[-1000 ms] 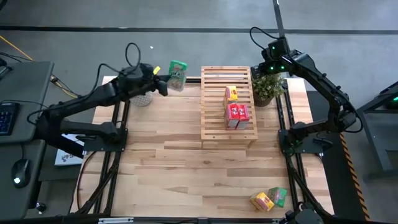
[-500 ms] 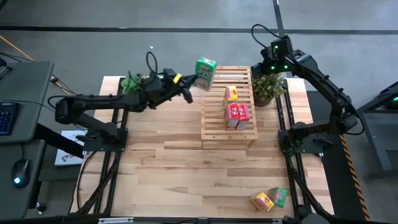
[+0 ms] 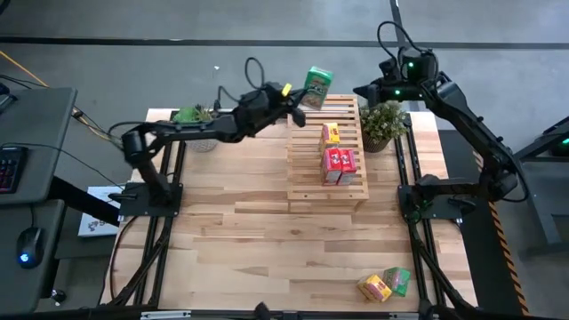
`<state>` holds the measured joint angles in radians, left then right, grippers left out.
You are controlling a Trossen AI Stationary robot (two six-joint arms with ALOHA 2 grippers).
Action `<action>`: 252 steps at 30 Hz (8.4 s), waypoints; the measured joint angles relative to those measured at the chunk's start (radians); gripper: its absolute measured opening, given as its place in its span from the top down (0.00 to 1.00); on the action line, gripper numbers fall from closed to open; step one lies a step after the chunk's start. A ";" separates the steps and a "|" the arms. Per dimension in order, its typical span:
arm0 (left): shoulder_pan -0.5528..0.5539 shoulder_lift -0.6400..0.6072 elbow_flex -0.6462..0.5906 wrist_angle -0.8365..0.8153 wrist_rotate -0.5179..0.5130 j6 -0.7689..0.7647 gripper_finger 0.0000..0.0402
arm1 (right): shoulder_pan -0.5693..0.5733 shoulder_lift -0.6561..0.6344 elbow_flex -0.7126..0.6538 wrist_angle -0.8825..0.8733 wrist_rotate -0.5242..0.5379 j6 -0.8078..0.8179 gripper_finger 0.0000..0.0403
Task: Stack cereal on shelf
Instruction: Put the top green cereal box on the shelf
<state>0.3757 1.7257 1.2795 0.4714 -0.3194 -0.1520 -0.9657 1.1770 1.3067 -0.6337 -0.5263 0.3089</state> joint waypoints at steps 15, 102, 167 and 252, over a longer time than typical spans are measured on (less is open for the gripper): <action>0.029 0.107 0.090 0.004 -0.014 -0.037 1.00 | 0.125 0.022 0.000 0.319 0.067 0.045 0.38; 0.162 -0.316 -0.231 -0.152 0.182 -0.081 0.61 | 0.381 0.027 0.000 -0.170 0.786 -0.009 0.69; 0.161 -0.358 -0.299 -0.138 0.152 -0.188 0.61 | 0.593 0.202 0.000 -0.282 1.362 0.656 0.69; 0.181 -0.357 -0.299 -0.139 0.122 -0.168 0.61 | 0.592 0.134 0.001 -0.067 1.323 0.492 0.41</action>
<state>0.5571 1.3685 0.9806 0.3326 -0.1974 -0.3201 -0.3740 1.3109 1.3075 -0.7010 0.7971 0.8006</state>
